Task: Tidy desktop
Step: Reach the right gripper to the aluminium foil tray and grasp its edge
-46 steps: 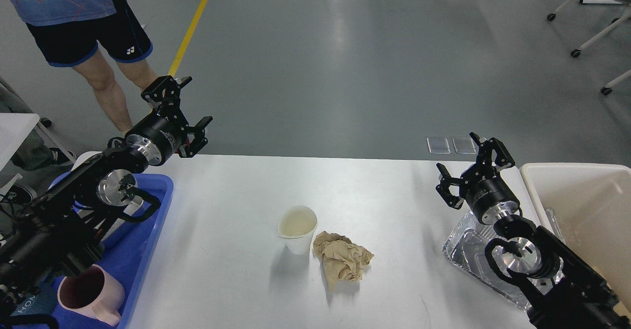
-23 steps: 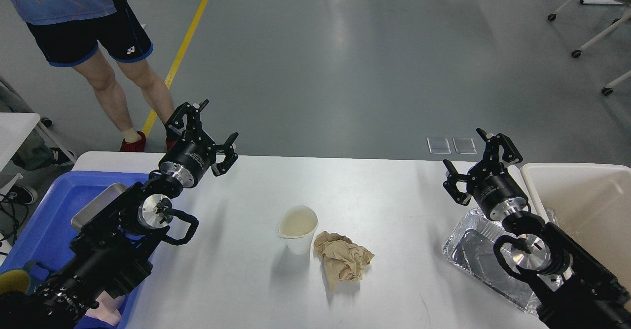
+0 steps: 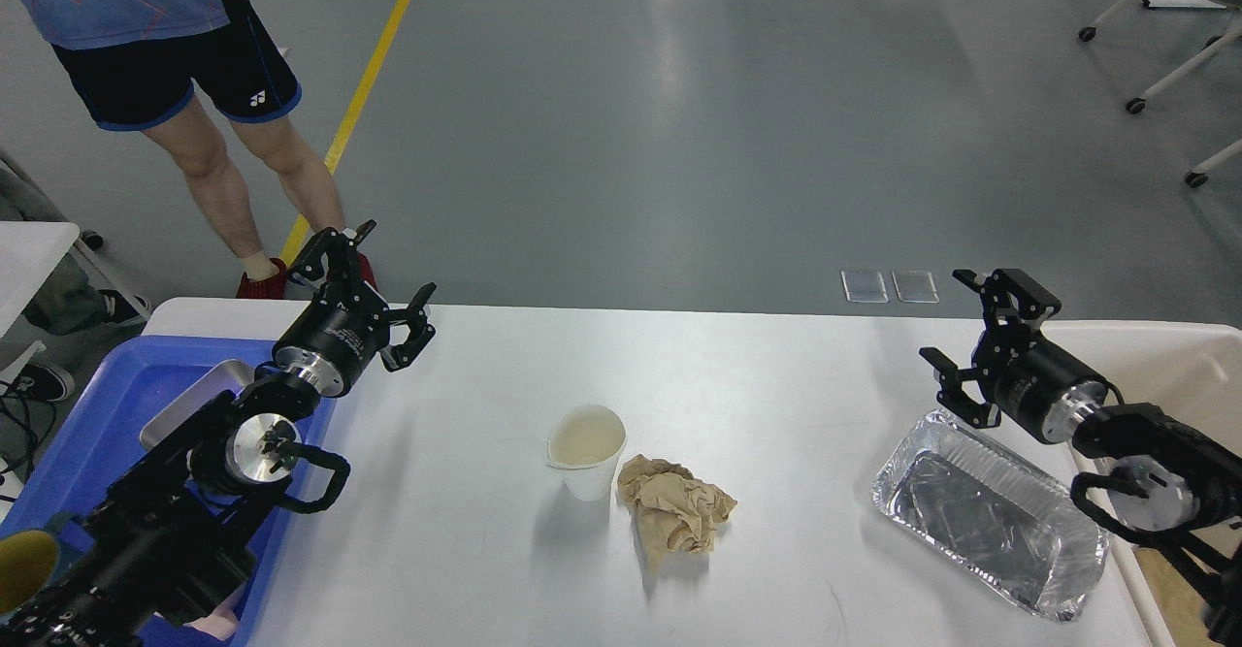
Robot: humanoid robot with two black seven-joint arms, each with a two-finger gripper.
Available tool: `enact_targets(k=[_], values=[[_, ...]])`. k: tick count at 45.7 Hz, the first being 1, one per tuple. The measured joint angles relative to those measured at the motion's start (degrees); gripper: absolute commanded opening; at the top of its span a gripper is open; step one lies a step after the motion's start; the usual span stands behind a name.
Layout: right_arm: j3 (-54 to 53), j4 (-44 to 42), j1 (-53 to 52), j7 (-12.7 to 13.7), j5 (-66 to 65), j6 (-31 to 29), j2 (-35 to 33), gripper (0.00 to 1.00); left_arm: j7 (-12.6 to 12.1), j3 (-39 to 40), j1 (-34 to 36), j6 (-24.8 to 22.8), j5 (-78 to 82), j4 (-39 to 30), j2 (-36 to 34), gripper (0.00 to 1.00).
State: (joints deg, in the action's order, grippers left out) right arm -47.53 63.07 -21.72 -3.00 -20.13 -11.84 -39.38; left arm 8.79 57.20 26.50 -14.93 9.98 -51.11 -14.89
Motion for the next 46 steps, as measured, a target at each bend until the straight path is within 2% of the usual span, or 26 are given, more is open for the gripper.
enact_targets(k=[8,19,32,39,43,46], values=[[6.8,8.6,-0.1,1.1,0.0,-2.5,-13.6,1.0,0.0,1.7,-4.8,0.1,-0.5,-4.9,-2.2,0.97],[8.5,19.5,3.2,1.1,-0.1,-7.2,-33.4,1.0,0.1,2.2,-5.8,0.0,-0.6,-5.4,-3.7,0.97],[8.5,27.6,8.6,1.0,-0.2,-12.3,-52.6,1.0,0.2,2.3,-7.8,-0.1,-0.7,-6.9,-5.1,0.97],[8.4,32.4,9.0,1.0,-0.2,-12.7,-57.9,1.0,0.2,2.2,-9.1,0.3,-0.7,-8.3,-5.2,0.97],[8.4,32.3,9.8,1.0,-1.1,-12.3,-57.8,1.0,0.2,2.2,-9.5,0.5,-0.7,-8.4,-5.3,0.97],[8.4,31.2,11.4,1.0,-2.9,-11.4,-54.9,1.0,0.2,2.1,-9.7,0.5,-0.7,-8.4,-5.3,0.97]])
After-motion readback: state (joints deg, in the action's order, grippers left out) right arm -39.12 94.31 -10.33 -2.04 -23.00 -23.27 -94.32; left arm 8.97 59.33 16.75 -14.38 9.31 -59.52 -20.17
